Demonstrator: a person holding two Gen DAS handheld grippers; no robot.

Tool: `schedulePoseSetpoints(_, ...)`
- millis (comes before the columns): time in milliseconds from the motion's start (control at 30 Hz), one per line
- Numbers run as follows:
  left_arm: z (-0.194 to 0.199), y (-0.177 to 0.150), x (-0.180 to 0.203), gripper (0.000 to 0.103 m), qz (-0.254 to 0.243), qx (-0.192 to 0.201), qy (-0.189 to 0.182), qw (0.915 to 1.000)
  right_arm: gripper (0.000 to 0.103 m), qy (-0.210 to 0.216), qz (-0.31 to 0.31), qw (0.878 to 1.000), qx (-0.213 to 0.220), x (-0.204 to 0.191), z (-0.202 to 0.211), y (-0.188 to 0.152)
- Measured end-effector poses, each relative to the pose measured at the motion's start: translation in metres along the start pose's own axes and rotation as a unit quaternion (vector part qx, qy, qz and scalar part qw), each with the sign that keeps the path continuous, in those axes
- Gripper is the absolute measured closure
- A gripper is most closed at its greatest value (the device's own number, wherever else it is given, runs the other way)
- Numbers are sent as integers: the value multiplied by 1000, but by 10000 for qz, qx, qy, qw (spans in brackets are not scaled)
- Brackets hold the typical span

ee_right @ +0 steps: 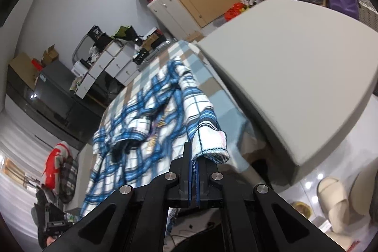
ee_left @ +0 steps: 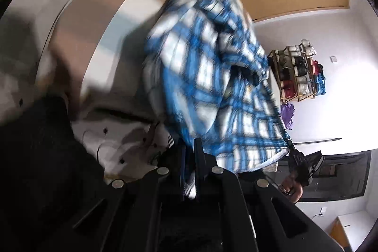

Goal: Fold large clothes

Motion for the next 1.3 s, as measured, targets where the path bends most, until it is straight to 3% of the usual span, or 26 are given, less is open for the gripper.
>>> schedulePoseSetpoints(200, -19, 92, 47, 102, -275, -48, 2, 9996, 101, 150, 31, 9997, -194, -38, -42, 58)
schedulePoseSetpoints(267, -29, 112, 50, 102, -337, -70, 250, 9991, 101, 125, 23, 9995, -284, -51, -64, 83)
schedulePoseSetpoints(333, -39, 108, 52, 102, -551, -315, 468, 9969, 101, 5, 179, 9993, -338, -59, -79, 93)
schedulePoseSetpoints(467, -35, 52, 38, 99, -921, -408, 925, 9906, 101, 51, 395, 9981, -481, -68, -89, 83)
schedulePoseSetpoints(533, -35, 29, 22, 76, -915, -192, 1357, 9863, 101, 75, 484, 9978, -457, -70, -86, 81)
schedulePoseSetpoints(567, -36, 19, 12, 40, -818, -112, 1447, 9860, 101, 83, 500, 9977, -444, -70, -85, 81)
schedulePoseSetpoints(600, -36, 13, 4, 22, -660, -70, 1493, 9866, 101, 77, 505, 9977, -437, -70, -83, 82)
schedulePoseSetpoints(667, -34, 0, -2, 22, -539, 65, 1251, 9907, 101, 57, 495, 9978, -428, -67, -80, 86)
schedulePoseSetpoints(767, -46, -9, -6, 22, -436, 113, 1501, 9876, 101, 42, 506, 9979, -406, -68, -74, 93)
schedulePoseSetpoints(833, -60, -15, -8, 22, -276, -41, 1136, 9931, 101, 78, 572, 9976, -375, -74, -68, 98)
schedulePoseSetpoints(933, -84, -8, -36, 22, 55, 94, 1449, 9894, 101, 98, 781, 9965, -270, -87, -57, 104)
schedulePoseSetpoints(1033, -94, -3, -51, 22, 180, 258, 1273, 9914, 101, 121, 903, 9957, -180, -96, -49, 107)
schedulePoseSetpoints(1167, -99, 0, -61, 22, 587, 425, 594, 9956, 101, 138, 970, 9950, -187, -101, -47, 104)
schedulePoseSetpoints(1300, -101, -5, -63, 22, 926, 711, -30, 9932, 101, 225, 956, 9949, -221, -105, -49, 100)
Point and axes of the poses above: each gripper's, at about its wrist camera, not at the fingertips, and z roughly against the way its jaws point, x to its right, y to its top, the point moved 7 cm from there along -z, roughly the way its jaws point, and after that the axes turned 3 degrees about z, right-handed, at the moved point
